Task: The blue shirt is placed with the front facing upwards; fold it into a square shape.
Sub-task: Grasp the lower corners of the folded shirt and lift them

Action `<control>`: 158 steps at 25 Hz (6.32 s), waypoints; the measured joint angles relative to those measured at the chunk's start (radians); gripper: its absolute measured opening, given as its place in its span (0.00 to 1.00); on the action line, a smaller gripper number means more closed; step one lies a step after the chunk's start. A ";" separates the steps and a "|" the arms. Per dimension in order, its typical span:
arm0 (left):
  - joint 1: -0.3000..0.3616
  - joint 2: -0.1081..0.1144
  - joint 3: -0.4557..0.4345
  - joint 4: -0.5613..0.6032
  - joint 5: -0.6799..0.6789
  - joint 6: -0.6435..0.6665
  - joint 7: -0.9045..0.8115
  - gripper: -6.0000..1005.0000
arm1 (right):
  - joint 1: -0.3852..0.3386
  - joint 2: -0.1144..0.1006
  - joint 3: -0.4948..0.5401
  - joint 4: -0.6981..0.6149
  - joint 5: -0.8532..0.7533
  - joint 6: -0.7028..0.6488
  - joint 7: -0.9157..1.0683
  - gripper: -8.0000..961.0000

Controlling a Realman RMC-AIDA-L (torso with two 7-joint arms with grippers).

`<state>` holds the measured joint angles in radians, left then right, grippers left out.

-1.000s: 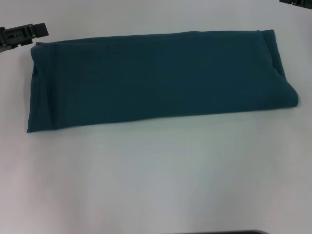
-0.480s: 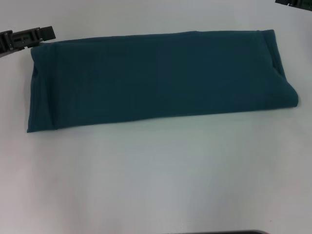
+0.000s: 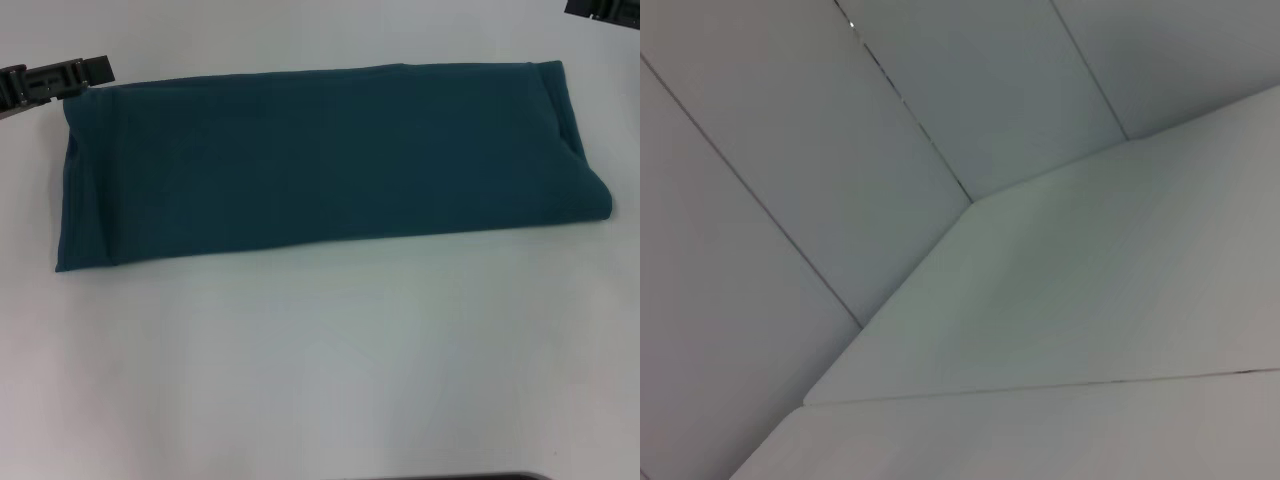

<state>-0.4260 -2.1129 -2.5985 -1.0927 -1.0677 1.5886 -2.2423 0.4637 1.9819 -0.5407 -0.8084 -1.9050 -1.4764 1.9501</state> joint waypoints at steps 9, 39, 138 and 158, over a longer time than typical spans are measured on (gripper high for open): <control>0.014 0.001 -0.008 -0.008 0.000 0.022 0.015 0.76 | -0.005 0.000 -0.002 0.000 -0.001 -0.012 -0.006 0.93; 0.043 0.010 -0.095 0.081 -0.001 0.025 -0.073 0.76 | -0.035 -0.002 -0.002 0.000 -0.005 0.018 -0.020 0.92; 0.103 0.037 -0.051 0.322 0.149 -0.163 -0.087 0.76 | -0.017 -0.015 -0.006 -0.009 -0.170 -0.051 0.095 0.87; 0.055 0.040 -0.026 0.357 0.165 -0.139 -0.071 0.76 | -0.017 -0.023 -0.005 -0.009 -0.164 -0.067 0.089 0.86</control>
<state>-0.3706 -2.0730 -2.6241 -0.7356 -0.9024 1.4496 -2.3131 0.4464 1.9586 -0.5454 -0.8177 -2.0691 -1.5435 2.0392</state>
